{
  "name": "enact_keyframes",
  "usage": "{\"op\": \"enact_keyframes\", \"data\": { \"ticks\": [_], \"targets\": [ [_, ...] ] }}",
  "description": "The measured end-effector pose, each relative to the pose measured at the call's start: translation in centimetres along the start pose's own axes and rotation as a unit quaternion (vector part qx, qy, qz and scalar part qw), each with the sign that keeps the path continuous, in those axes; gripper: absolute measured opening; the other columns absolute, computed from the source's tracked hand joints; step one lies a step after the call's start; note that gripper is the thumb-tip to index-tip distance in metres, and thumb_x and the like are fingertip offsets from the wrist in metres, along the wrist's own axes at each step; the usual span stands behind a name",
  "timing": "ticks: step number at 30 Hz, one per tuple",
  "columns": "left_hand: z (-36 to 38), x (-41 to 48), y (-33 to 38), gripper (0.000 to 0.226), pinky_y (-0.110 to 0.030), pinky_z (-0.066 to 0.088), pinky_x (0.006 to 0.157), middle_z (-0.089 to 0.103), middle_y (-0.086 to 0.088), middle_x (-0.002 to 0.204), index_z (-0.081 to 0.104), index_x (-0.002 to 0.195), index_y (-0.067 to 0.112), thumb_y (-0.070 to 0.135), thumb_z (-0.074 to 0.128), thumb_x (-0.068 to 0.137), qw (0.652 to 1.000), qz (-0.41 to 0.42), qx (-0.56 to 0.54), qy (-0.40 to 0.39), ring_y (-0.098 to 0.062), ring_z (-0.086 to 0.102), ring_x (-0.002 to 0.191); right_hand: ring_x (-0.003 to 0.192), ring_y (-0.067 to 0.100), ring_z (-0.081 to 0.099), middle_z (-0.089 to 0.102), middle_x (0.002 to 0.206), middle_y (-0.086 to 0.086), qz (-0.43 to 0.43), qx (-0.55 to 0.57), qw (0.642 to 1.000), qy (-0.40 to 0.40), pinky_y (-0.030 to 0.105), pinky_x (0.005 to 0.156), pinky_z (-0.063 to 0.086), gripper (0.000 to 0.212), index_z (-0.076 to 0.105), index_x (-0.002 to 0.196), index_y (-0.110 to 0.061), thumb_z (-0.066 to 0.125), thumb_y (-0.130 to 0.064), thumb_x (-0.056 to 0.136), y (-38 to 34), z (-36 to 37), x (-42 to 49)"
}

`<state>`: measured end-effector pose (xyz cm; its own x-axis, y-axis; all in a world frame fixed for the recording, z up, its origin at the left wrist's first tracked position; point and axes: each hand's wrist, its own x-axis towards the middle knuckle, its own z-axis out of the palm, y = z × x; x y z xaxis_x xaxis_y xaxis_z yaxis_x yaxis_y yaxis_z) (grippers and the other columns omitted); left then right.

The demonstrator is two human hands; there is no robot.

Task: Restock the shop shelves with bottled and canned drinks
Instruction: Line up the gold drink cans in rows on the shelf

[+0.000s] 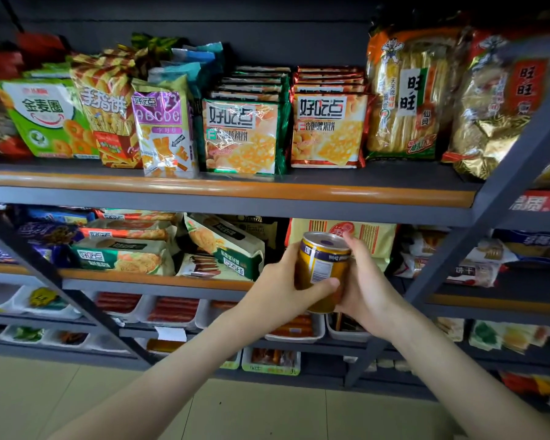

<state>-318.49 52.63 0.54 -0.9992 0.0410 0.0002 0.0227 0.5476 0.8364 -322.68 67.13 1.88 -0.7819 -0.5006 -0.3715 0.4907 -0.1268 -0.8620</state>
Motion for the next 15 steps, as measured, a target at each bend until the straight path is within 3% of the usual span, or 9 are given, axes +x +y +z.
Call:
{"op": "enact_keyframes", "data": {
  "ticks": [3, 5, 8, 11, 13, 15],
  "targets": [
    [0.6, 0.3, -0.2, 0.059, -0.006, 0.048, 0.073, 0.064, 0.013, 0.105, 0.044, 0.133, 0.020, 0.044, 0.067, 0.084, 0.999, -0.004, -0.036, 0.015, 0.008, 0.060, 0.089, 0.105, 0.006, 0.059, 0.062, 0.114, -0.015, -0.053, -0.165, 0.984, 0.038, 0.028, 0.087, 0.049, 0.033, 0.053, 0.102, -0.043, 0.031, -0.065, 0.089, -0.7, -0.1, -0.2],
    [1.1, 0.3, 0.0, 0.059, -0.004, 0.044, 0.064, 0.062, 0.018, 0.092, 0.044, 0.131, 0.019, 0.042, 0.070, 0.083, 0.999, 0.000, -0.016, 0.035, 0.014, 0.058, 0.076, 0.110, 0.004, 0.054, 0.057, 0.123, -0.015, -0.088, -0.262, 0.959, 0.056, 0.022, 0.090, 0.044, 0.026, 0.048, 0.110, -0.045, 0.039, -0.061, 0.090, -0.8, -0.7, -0.1],
    [1.4, 0.4, 0.9, 0.067, -0.008, 0.042, 0.058, 0.057, 0.017, 0.080, 0.039, 0.134, 0.021, 0.048, 0.070, 0.081, 0.995, 0.012, 0.070, 0.067, 0.002, 0.058, 0.069, 0.102, 0.003, 0.059, 0.061, 0.114, -0.011, -0.127, -0.300, 0.942, 0.086, 0.018, 0.080, 0.046, 0.033, 0.052, 0.117, -0.033, 0.057, -0.050, 0.088, -0.5, -1.5, -0.3],
    [1.9, 0.5, 1.1, 0.069, -0.021, 0.046, 0.065, 0.065, 0.004, 0.094, 0.039, 0.137, 0.022, 0.047, 0.069, 0.080, 0.975, 0.061, 0.186, 0.105, -0.018, 0.064, 0.083, 0.096, -0.002, 0.059, 0.058, 0.112, -0.014, -0.182, -0.357, 0.911, 0.097, 0.011, 0.073, 0.047, 0.046, 0.048, 0.120, -0.032, 0.073, -0.036, 0.081, -0.4, -1.6, -0.8],
    [2.4, 0.6, 1.0, 0.069, -0.025, 0.044, 0.068, 0.064, 0.001, 0.103, 0.041, 0.136, 0.021, 0.046, 0.069, 0.079, 0.964, 0.085, 0.220, 0.123, -0.021, 0.063, 0.088, 0.104, 0.002, 0.055, 0.055, 0.116, -0.013, -0.191, -0.390, 0.894, 0.108, 0.017, 0.081, 0.046, 0.048, 0.048, 0.119, -0.036, 0.076, -0.033, 0.080, -0.4, -1.9, -0.9],
    [2.8, 0.7, 0.6, 0.072, -0.023, 0.042, 0.075, 0.059, 0.003, 0.111, 0.042, 0.133, 0.022, 0.048, 0.073, 0.074, 0.967, 0.094, 0.208, 0.112, -0.018, 0.058, 0.097, 0.105, 0.005, 0.055, 0.056, 0.114, -0.012, -0.177, -0.364, 0.909, 0.101, 0.029, 0.090, 0.049, 0.045, 0.050, 0.115, -0.037, 0.077, -0.032, 0.079, -0.4, -2.6, -0.8]
  ]
}}
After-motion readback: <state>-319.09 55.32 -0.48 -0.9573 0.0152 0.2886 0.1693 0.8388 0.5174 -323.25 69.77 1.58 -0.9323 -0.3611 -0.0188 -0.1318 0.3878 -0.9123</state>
